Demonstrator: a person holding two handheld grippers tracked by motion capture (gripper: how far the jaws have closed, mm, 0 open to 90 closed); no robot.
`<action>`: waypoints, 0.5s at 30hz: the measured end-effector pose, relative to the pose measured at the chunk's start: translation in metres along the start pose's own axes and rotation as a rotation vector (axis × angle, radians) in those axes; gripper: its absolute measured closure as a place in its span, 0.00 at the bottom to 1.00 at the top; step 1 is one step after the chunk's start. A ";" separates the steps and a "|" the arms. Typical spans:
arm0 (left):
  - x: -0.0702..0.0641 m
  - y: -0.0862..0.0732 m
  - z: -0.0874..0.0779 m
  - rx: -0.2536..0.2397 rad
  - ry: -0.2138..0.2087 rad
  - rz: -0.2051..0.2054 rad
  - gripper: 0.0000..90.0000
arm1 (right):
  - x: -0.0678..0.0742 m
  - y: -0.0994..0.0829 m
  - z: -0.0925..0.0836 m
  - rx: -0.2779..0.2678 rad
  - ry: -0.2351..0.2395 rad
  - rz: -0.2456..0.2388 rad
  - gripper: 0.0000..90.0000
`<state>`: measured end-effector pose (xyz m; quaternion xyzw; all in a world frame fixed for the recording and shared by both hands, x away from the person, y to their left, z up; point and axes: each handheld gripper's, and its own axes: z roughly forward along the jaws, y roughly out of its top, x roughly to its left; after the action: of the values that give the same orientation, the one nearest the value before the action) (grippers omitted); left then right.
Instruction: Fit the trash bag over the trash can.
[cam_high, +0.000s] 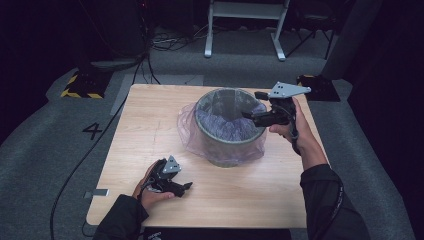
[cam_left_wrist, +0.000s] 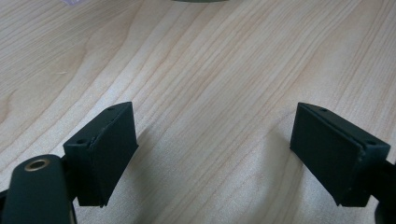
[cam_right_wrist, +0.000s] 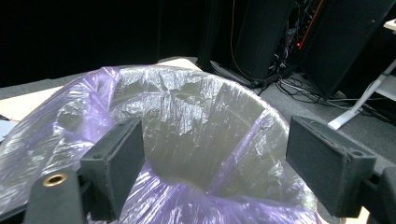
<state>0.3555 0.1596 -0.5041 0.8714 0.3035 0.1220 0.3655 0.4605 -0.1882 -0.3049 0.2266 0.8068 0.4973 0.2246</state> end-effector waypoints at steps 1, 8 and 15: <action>0.000 0.000 0.000 0.000 0.000 0.000 0.16 | 0.001 0.001 0.003 0.001 0.004 -0.005 0.21; 0.000 0.000 0.000 0.001 0.000 0.000 0.16 | 0.007 0.002 0.012 0.024 0.013 -0.021 0.21; 0.000 0.000 0.000 0.000 0.000 0.002 0.16 | 0.010 0.000 0.021 0.049 0.004 -0.024 0.18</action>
<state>0.3556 0.1596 -0.5041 0.8717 0.3027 0.1222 0.3656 0.4647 -0.1680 -0.3149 0.2212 0.8218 0.4752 0.2232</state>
